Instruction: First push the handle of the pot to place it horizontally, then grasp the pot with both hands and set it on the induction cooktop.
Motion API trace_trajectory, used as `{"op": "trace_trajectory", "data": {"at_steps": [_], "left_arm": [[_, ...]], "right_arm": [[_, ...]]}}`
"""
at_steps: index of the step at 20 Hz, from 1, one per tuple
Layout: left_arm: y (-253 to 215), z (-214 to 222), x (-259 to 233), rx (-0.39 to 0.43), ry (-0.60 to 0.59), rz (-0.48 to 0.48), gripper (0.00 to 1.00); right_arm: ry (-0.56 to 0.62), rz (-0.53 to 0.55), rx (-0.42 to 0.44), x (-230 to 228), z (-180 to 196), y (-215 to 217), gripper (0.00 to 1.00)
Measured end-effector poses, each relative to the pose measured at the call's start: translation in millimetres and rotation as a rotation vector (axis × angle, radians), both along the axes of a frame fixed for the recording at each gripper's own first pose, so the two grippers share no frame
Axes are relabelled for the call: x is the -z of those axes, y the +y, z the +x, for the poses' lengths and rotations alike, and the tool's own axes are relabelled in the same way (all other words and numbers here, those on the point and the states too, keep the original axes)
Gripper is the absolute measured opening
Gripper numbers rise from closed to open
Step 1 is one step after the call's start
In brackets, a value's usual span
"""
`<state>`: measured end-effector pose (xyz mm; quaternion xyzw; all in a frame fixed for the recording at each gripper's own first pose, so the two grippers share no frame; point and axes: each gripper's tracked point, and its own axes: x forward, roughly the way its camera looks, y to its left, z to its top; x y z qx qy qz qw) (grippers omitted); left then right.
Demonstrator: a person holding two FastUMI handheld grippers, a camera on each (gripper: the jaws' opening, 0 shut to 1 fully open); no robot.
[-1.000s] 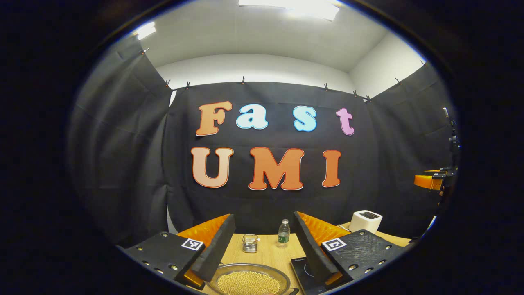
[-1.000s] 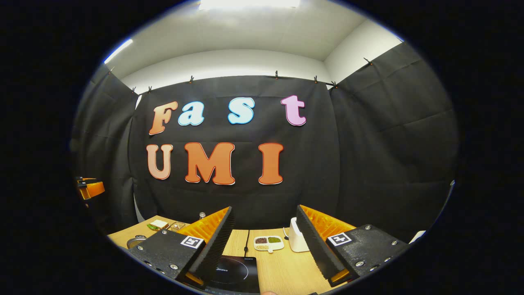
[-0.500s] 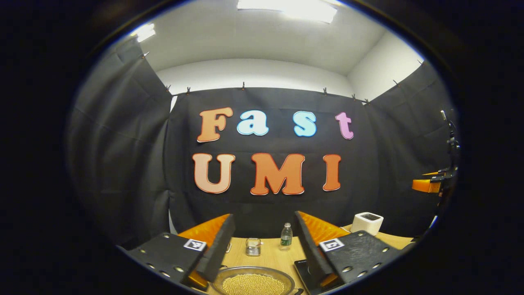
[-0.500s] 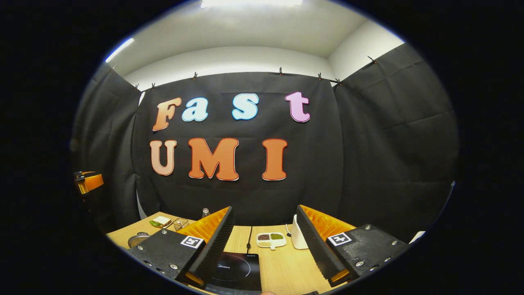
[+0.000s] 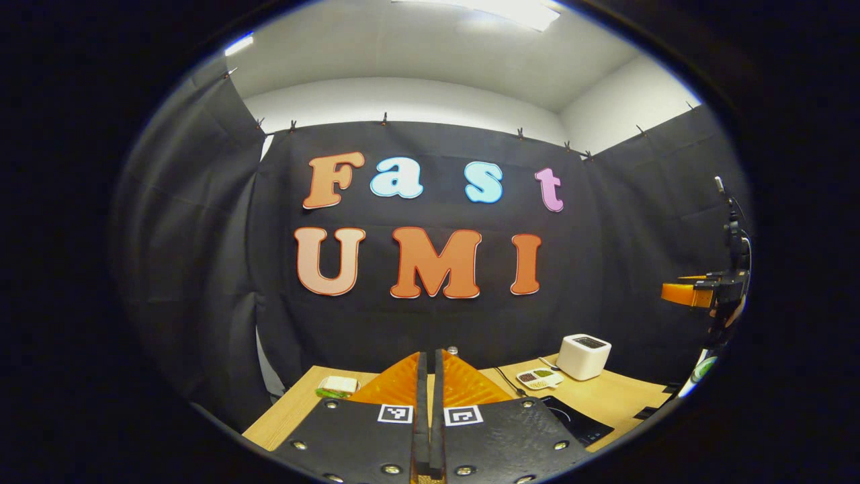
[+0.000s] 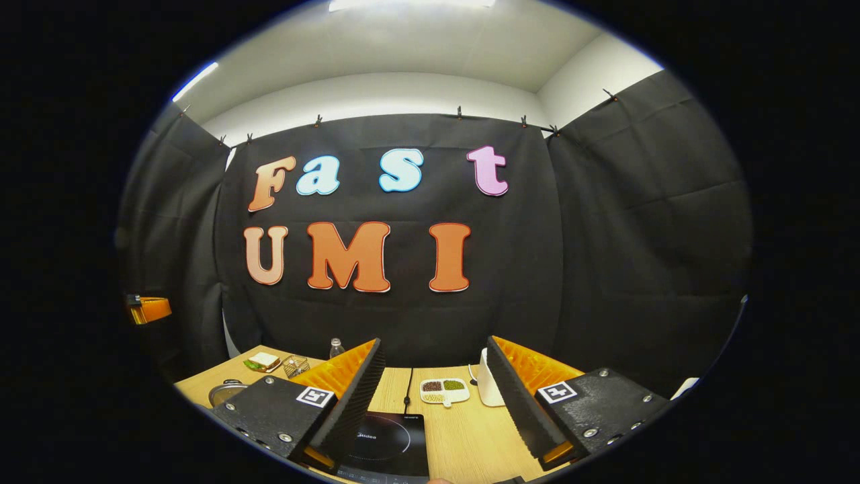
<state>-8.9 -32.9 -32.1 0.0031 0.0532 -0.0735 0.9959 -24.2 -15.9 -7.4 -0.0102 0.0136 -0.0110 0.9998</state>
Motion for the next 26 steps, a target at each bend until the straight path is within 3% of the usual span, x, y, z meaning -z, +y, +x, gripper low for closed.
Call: {"op": "trace_trajectory", "data": {"at_steps": [7, 14, 18, 26], "left_arm": [[-19.1, -19.6, 59.8, 0.067, 0.133, 0.006, 0.02], [-12.0, -45.2, 116.8, 0.076, 0.263, -0.007, 0.02], [-16.7, -69.8, 156.0, 0.102, 0.365, -0.056, 0.02], [-20.3, -118.7, 233.5, 0.124, 0.553, -0.045, 0.02]], "right_arm": [[0.002, 0.001, -0.002, 3.6, 0.9, 1.9, 0.95], [0.000, -0.009, 0.004, 5.8, -1.2, -5.4, 0.95], [0.001, -0.015, 0.015, 9.4, 0.9, -9.8, 0.95], [0.053, -0.006, -0.003, 34.3, 13.6, -1.6, 0.95]]}}
